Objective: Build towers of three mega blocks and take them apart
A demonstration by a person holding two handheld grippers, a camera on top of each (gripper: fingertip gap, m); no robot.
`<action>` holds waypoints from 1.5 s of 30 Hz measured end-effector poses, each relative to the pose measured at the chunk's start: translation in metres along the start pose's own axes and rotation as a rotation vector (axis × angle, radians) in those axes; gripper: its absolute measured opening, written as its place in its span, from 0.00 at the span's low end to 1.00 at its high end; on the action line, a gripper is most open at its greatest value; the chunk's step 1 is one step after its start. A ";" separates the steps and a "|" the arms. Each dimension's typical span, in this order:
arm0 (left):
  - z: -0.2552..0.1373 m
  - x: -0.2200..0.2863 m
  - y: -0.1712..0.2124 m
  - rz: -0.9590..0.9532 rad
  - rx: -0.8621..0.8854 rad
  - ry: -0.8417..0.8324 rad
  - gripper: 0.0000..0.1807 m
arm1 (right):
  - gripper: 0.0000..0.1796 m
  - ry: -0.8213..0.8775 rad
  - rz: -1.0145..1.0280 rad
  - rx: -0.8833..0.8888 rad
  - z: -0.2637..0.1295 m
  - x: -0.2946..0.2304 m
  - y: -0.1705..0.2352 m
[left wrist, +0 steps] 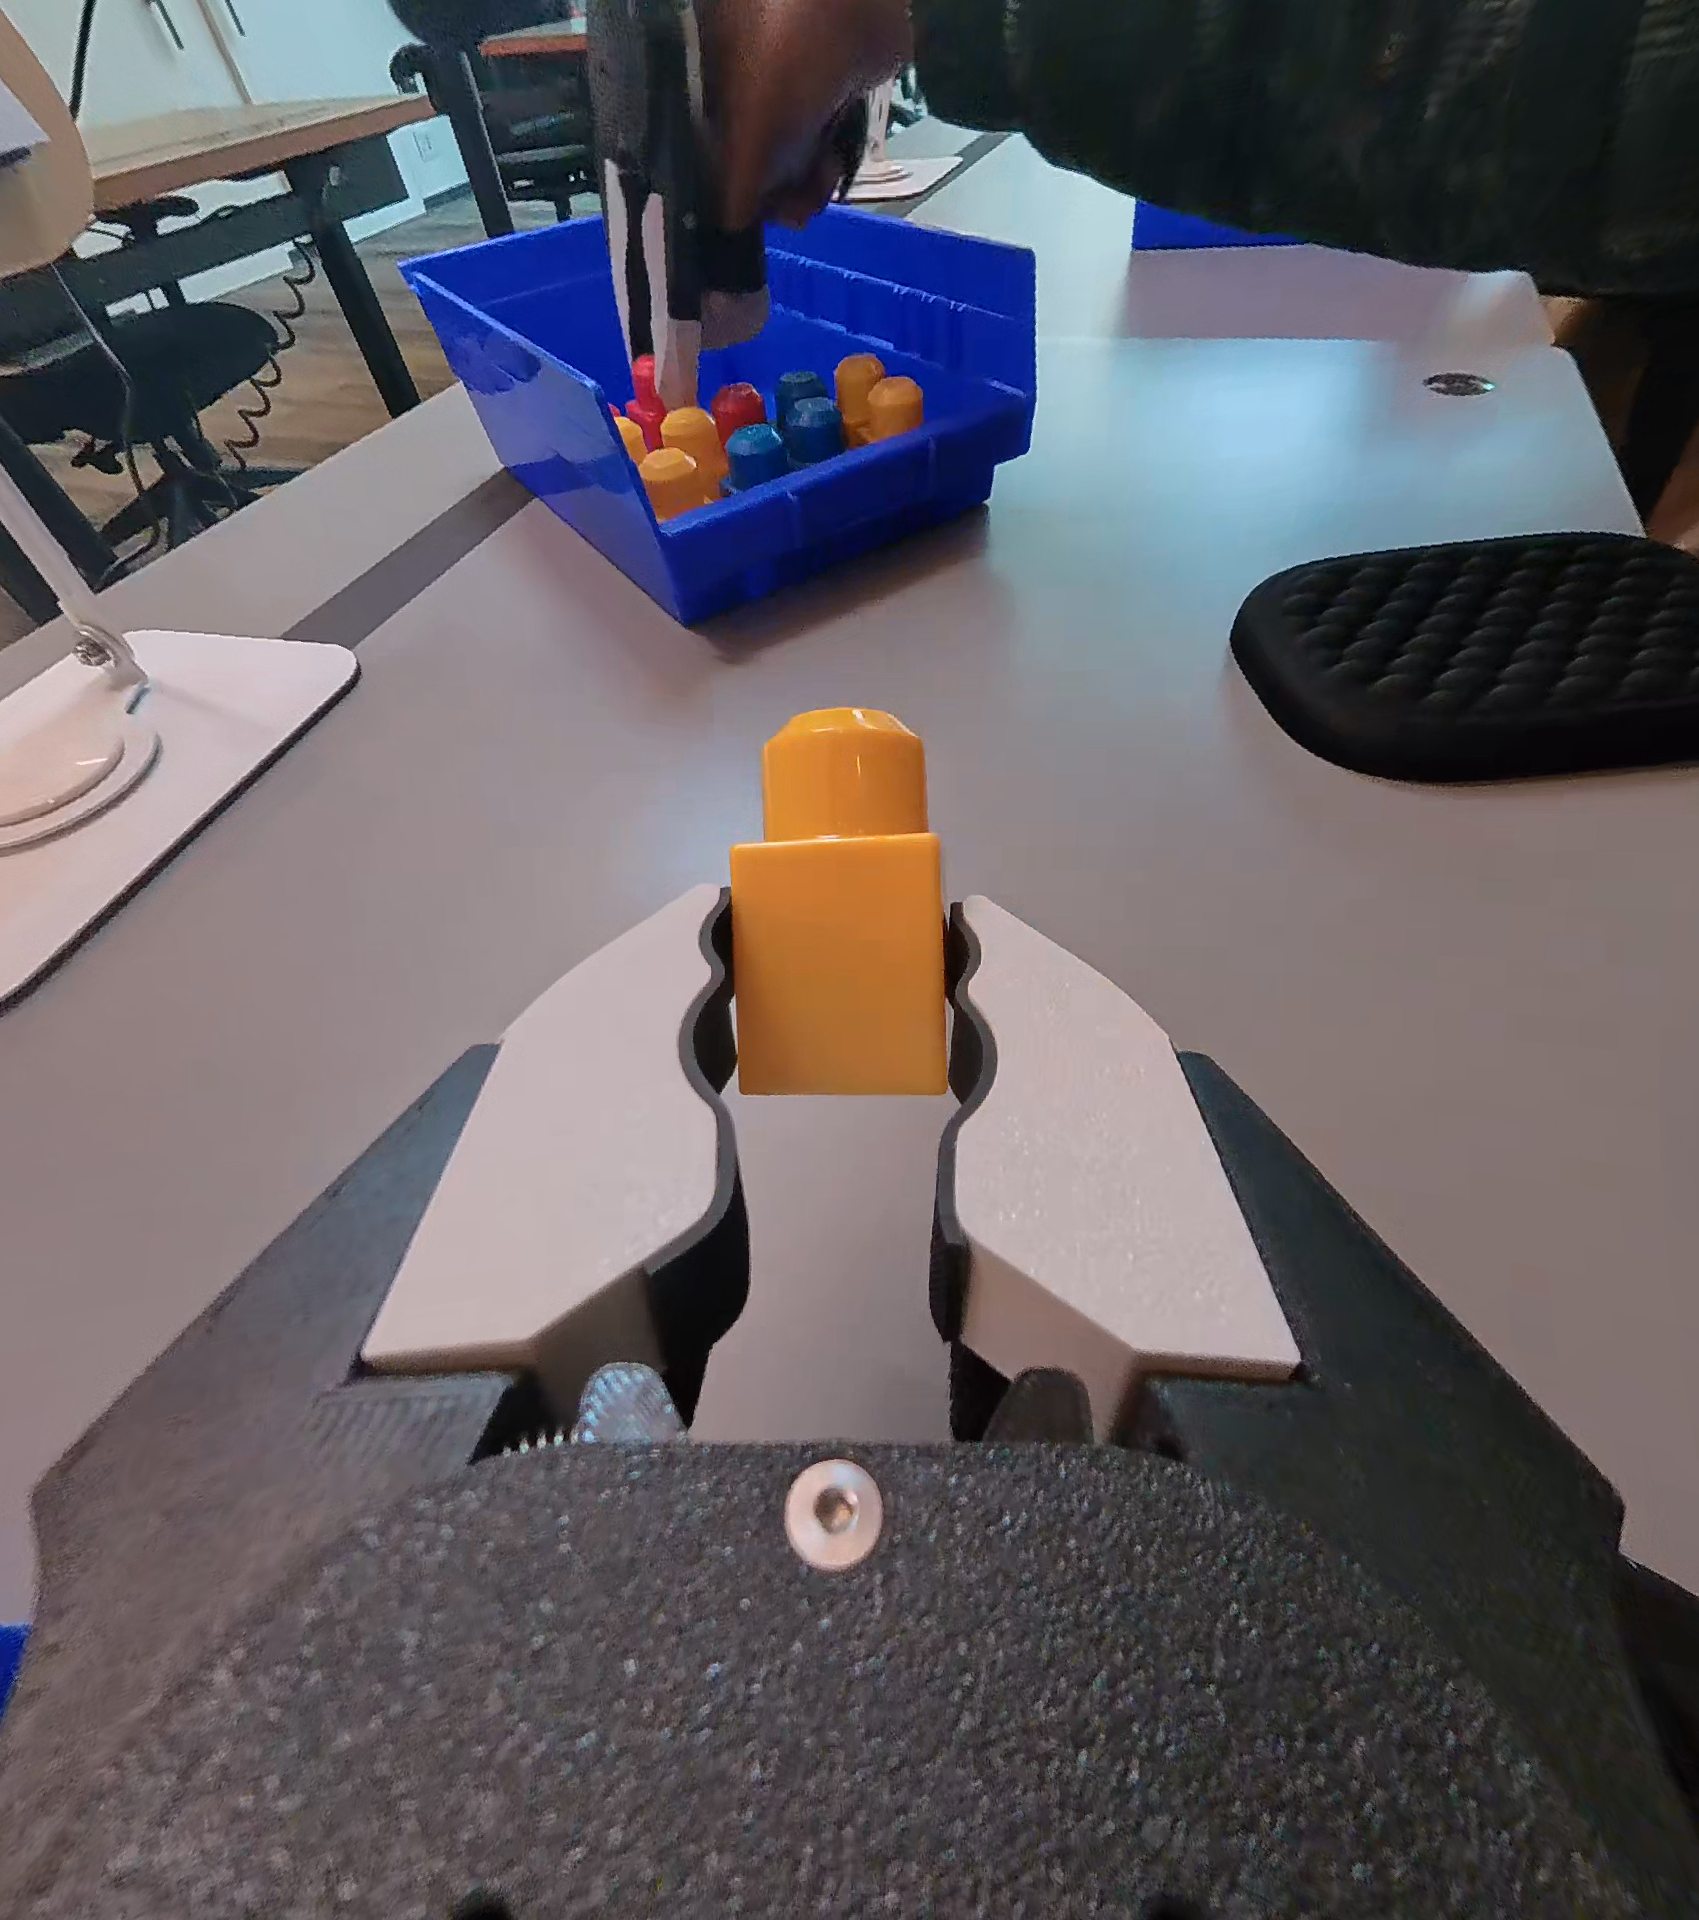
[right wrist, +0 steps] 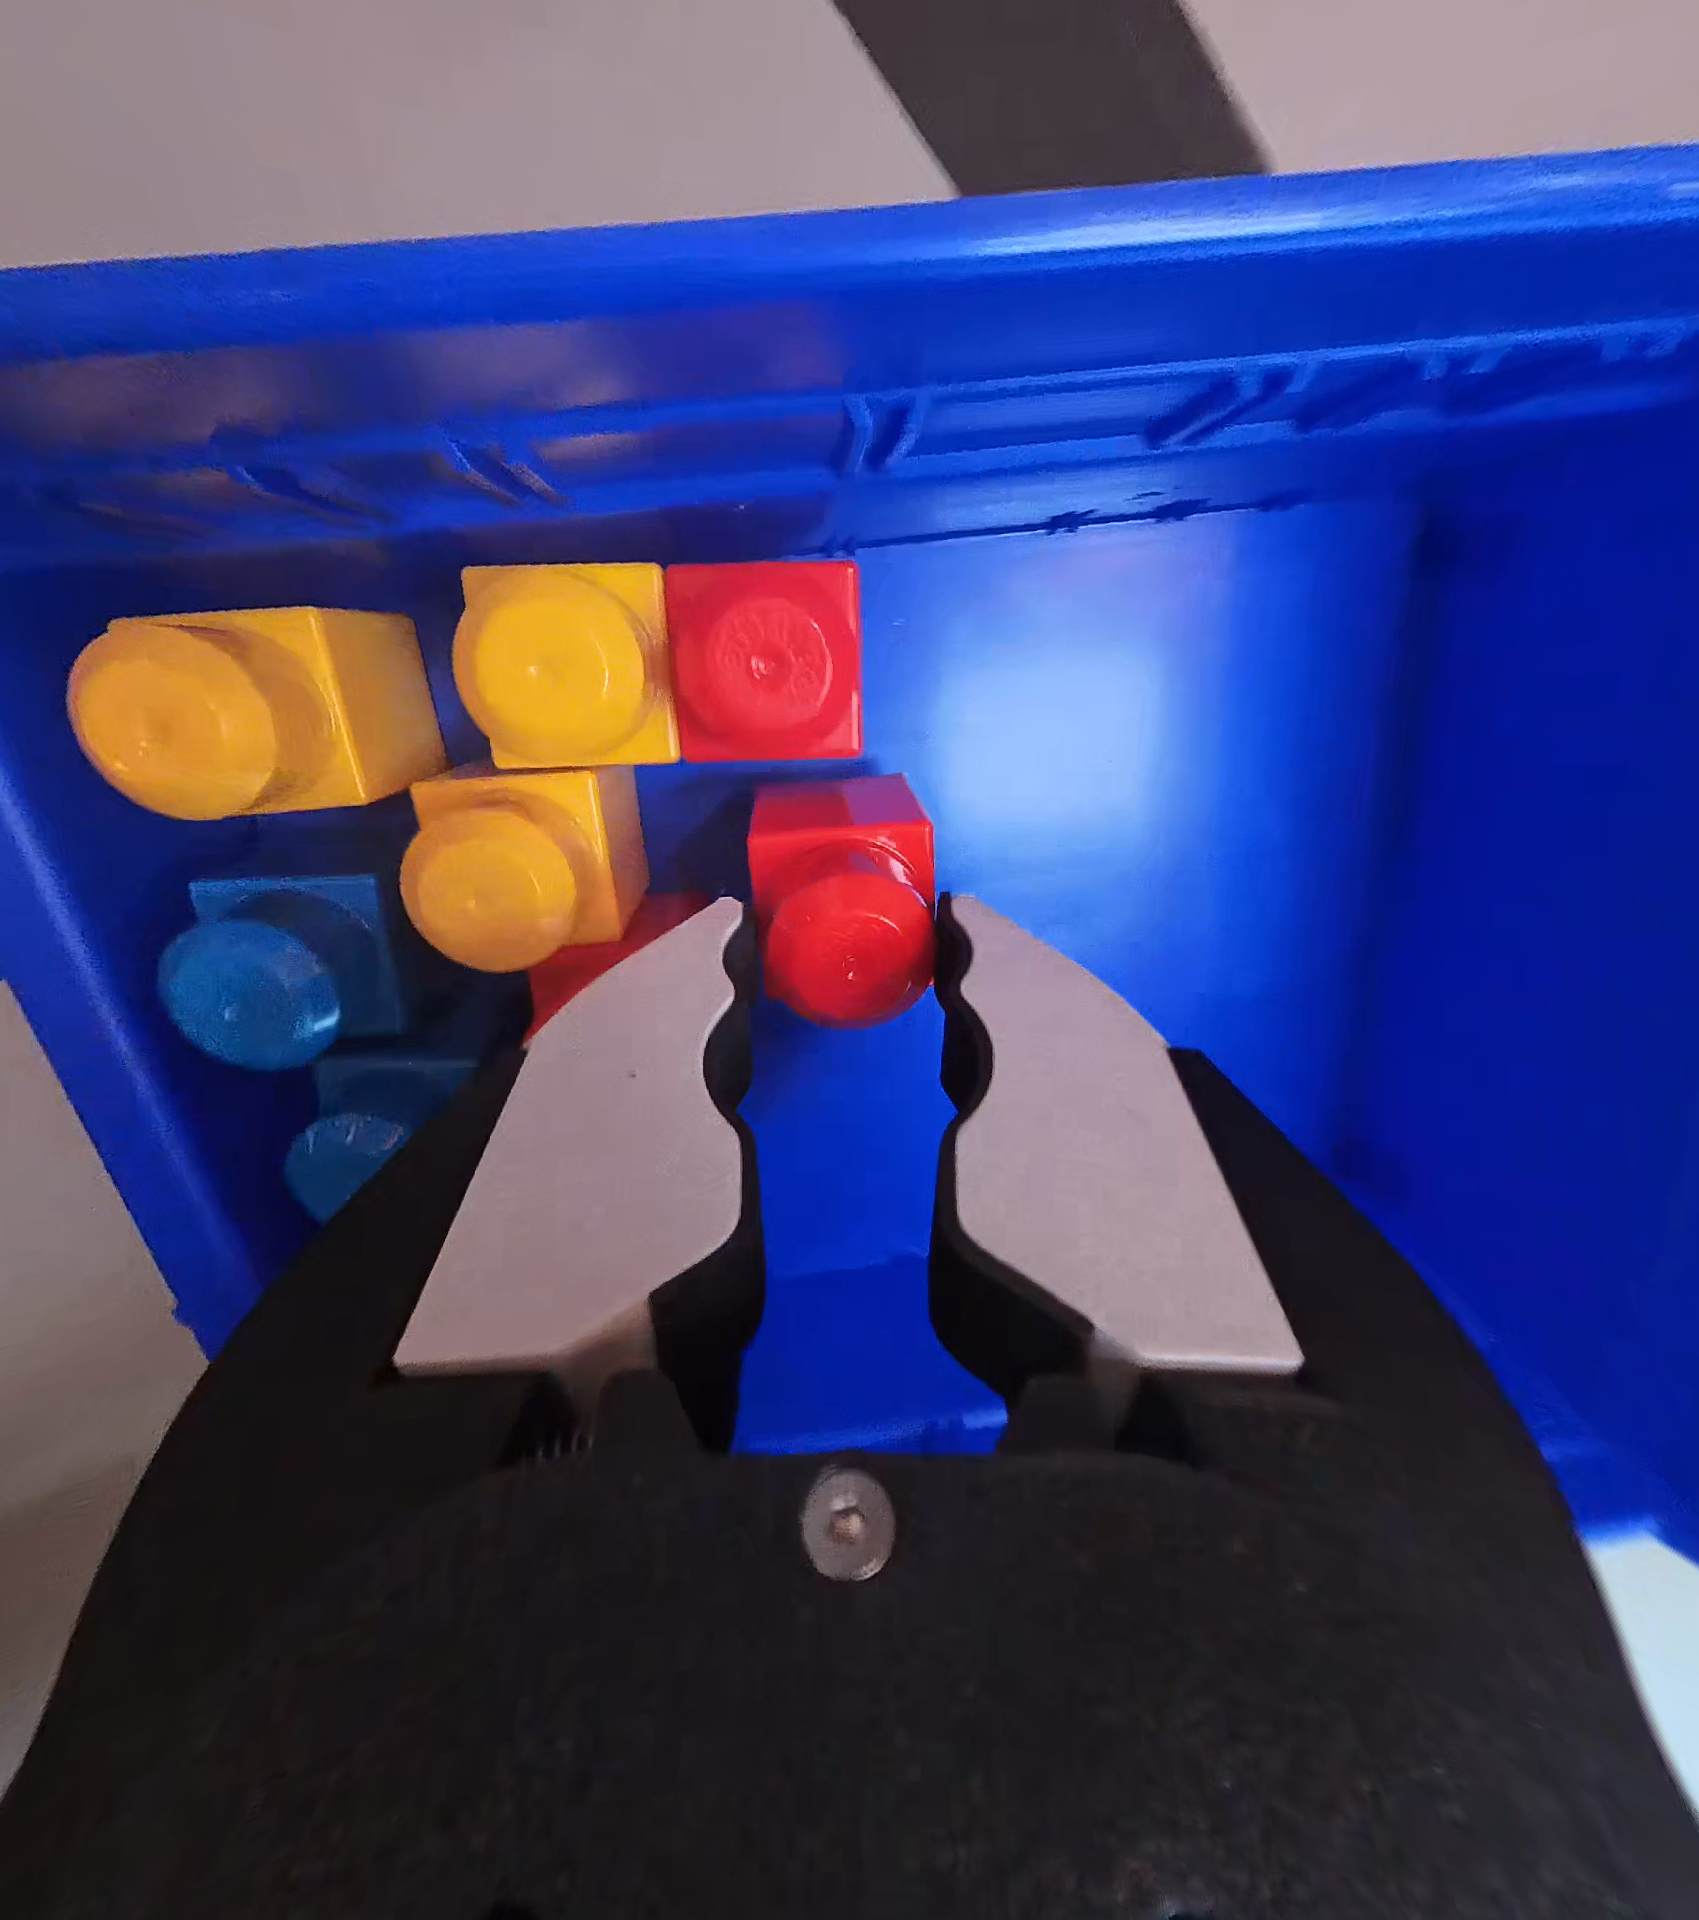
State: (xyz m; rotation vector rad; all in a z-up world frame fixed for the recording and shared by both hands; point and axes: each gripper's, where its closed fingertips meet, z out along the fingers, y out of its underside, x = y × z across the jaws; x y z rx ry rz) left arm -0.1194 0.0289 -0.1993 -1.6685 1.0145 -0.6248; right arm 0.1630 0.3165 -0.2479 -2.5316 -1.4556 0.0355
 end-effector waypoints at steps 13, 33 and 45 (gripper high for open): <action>0.002 0.005 -0.008 0.006 0.053 0.011 0.21 | 0.26 -0.067 -0.096 0.334 -0.065 -0.042 -0.051; -0.004 0.020 -0.033 0.069 0.183 0.018 0.21 | 0.16 -0.356 -0.851 0.707 -0.115 -0.389 -0.098; -0.036 -0.044 -0.039 -0.045 0.239 -0.305 0.00 | 0.16 0.271 -0.285 0.349 -0.160 -0.057 -0.057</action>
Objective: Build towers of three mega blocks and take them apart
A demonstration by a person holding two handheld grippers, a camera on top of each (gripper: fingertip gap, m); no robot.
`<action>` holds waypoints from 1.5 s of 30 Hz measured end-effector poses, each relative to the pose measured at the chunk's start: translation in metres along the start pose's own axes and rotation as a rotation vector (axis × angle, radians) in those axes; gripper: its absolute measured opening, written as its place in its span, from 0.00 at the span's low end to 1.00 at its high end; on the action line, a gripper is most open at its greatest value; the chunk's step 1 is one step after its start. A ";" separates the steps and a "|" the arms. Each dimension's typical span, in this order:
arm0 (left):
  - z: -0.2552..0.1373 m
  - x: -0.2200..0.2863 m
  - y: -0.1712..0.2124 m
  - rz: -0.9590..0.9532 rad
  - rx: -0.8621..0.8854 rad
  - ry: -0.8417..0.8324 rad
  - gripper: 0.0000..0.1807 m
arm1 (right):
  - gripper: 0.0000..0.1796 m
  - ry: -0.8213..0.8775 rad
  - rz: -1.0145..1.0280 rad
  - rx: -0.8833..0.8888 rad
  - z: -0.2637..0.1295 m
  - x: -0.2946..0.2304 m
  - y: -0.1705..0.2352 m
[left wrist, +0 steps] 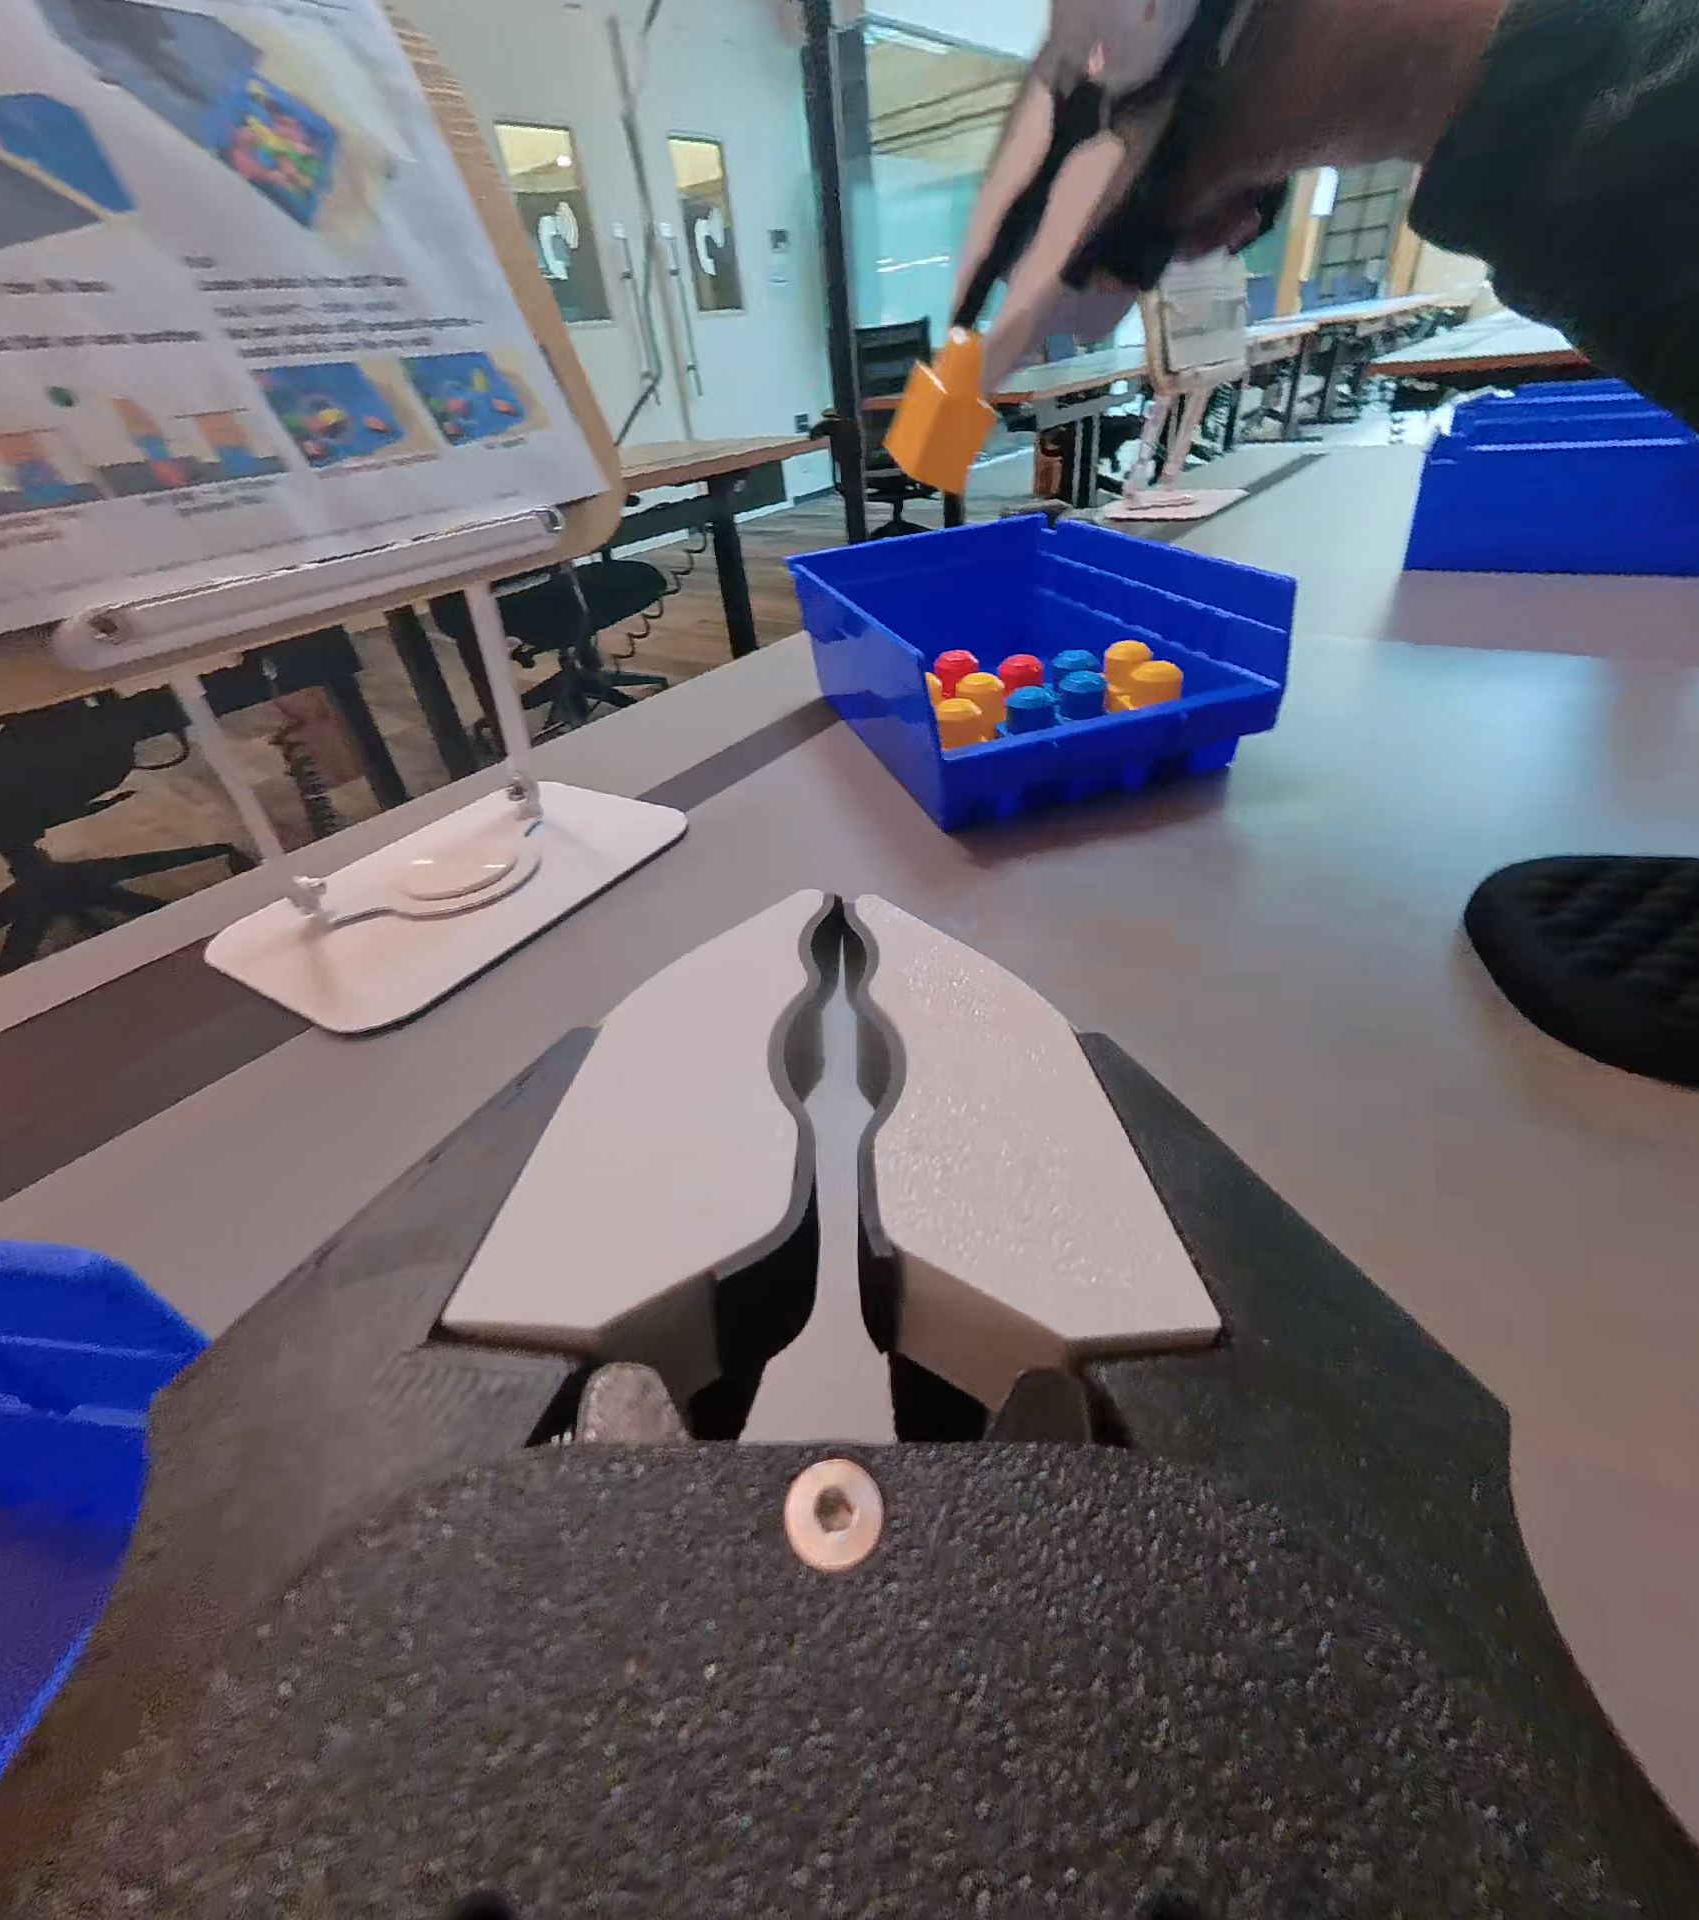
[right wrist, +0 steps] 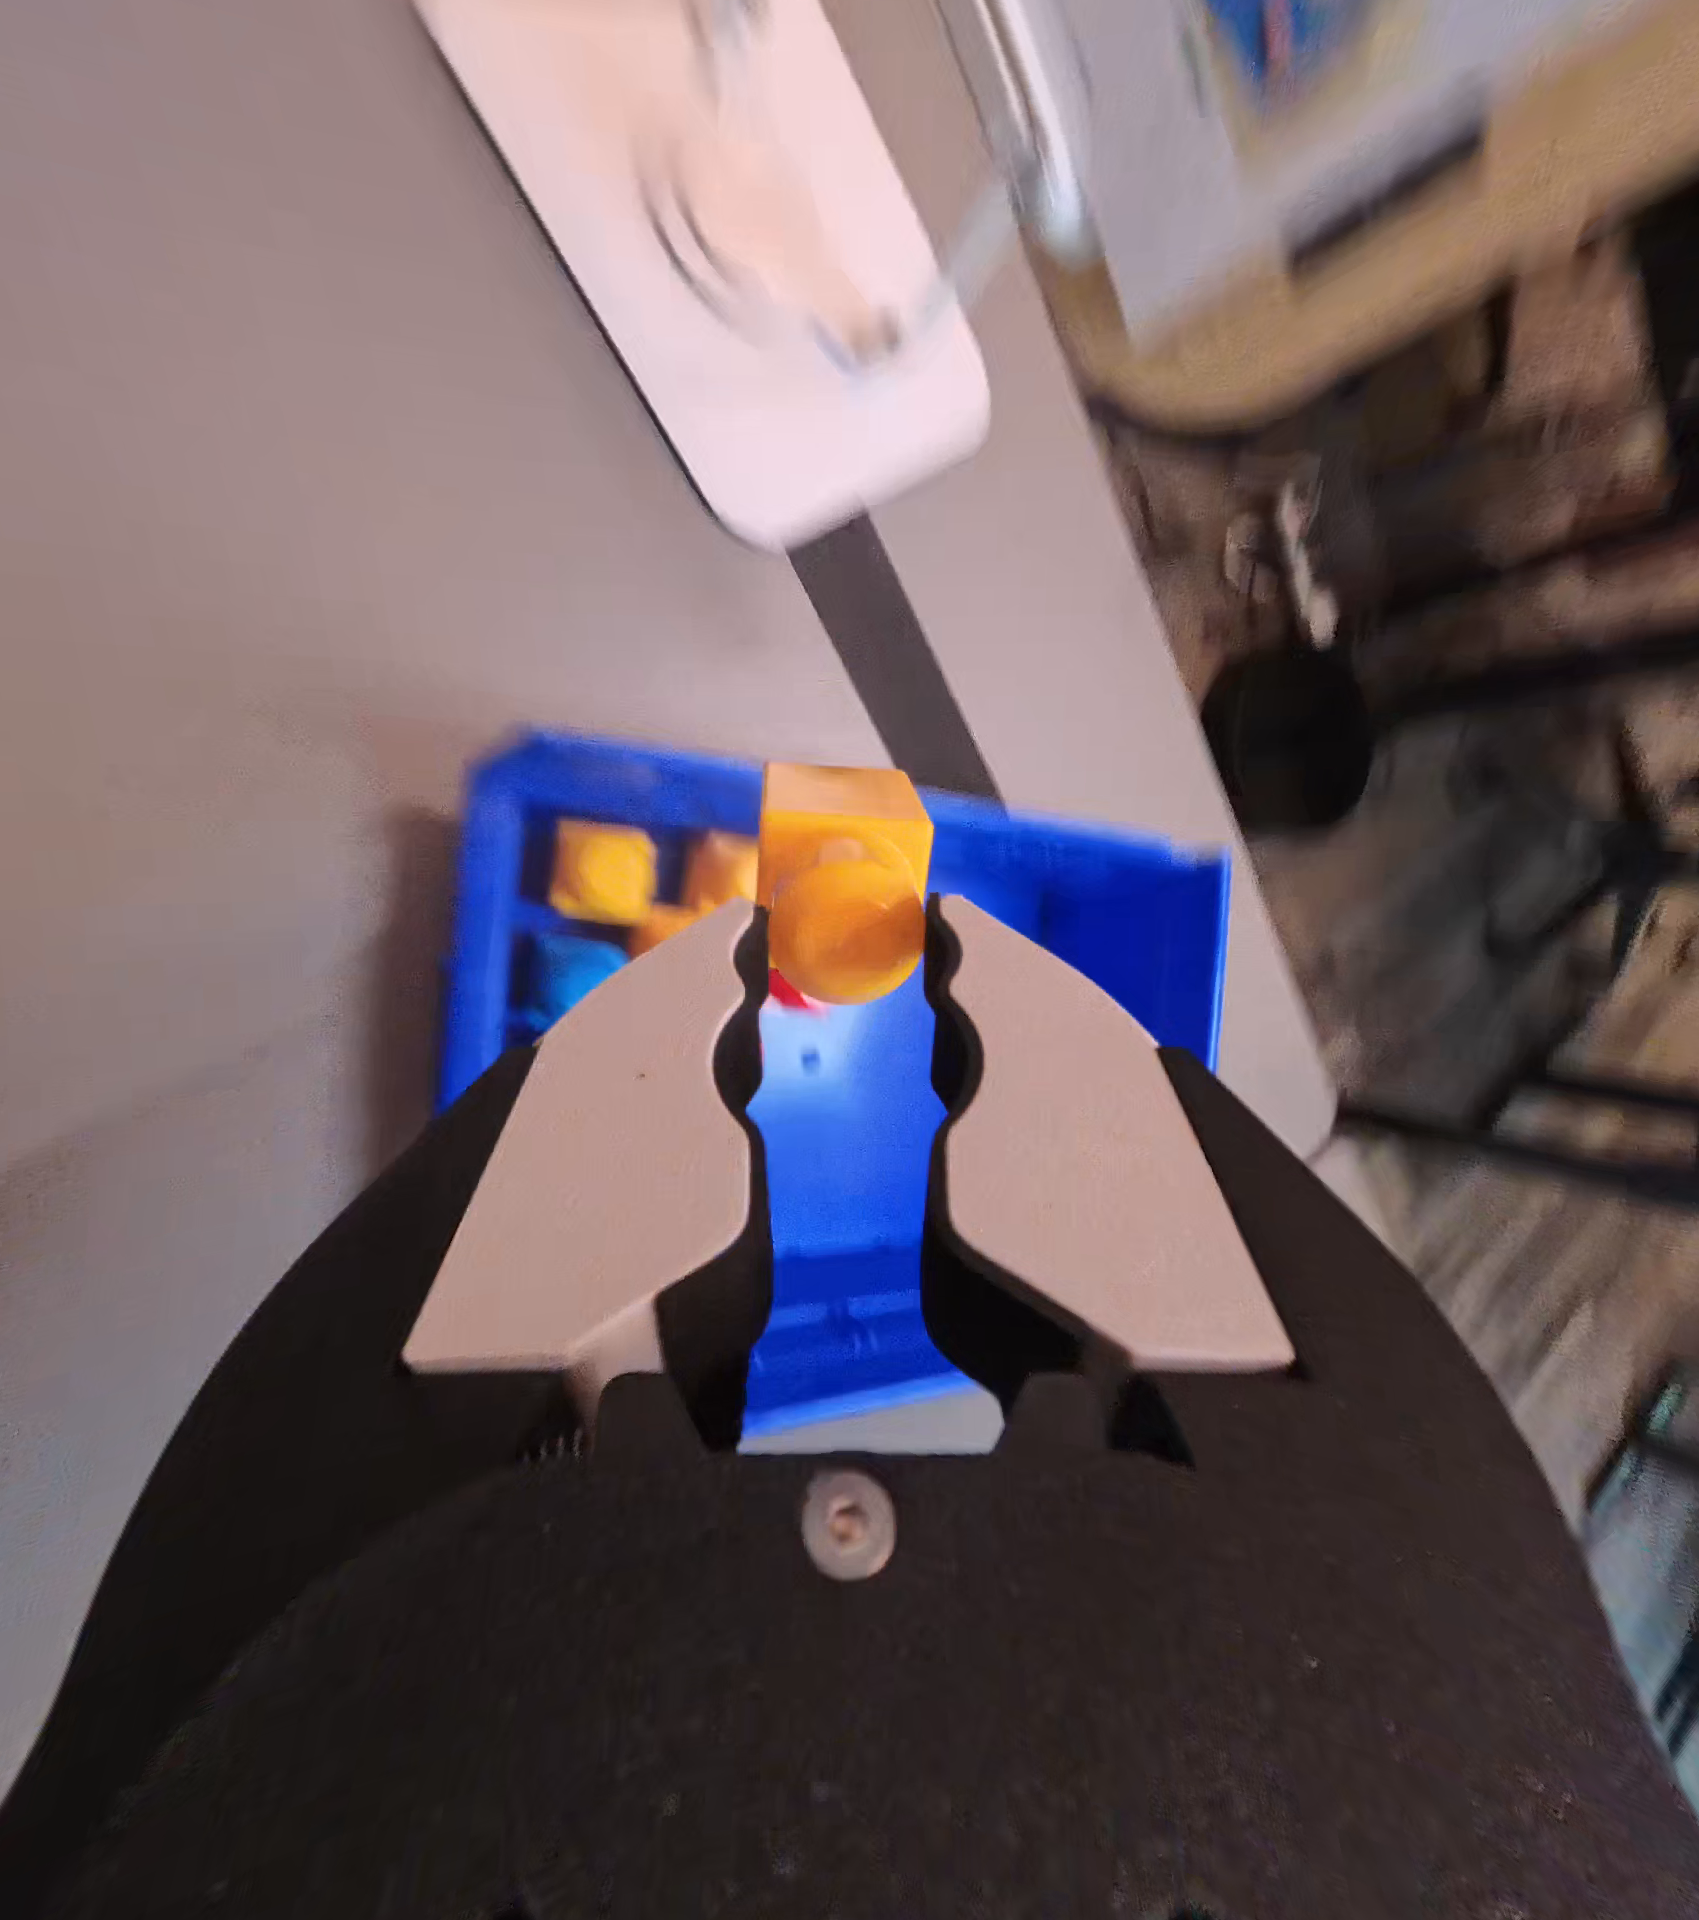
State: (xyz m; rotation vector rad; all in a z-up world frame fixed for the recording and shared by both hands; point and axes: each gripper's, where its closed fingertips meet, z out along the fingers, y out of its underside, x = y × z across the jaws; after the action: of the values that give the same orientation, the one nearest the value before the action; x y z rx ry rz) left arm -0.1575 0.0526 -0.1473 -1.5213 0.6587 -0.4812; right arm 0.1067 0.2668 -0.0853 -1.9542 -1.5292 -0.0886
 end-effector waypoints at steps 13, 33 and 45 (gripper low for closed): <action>0.000 -0.017 0.008 -0.012 -0.020 -0.069 0.00 | 0.16 -0.228 0.211 -0.410 0.114 -0.010 0.141; -0.054 -0.131 -0.020 -0.021 -0.053 -0.428 0.00 | 0.34 -0.054 0.336 0.639 -0.011 -0.076 -0.036; -0.185 -0.368 0.033 -0.095 -0.532 -0.914 0.23 | 0.00 -0.223 0.318 0.765 -0.015 -0.236 -0.031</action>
State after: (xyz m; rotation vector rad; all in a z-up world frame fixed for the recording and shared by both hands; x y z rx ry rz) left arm -0.5569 0.1588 -0.1341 -2.0438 -0.0238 0.3689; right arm 0.0086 0.0626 -0.1601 -1.5653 -1.1133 0.7596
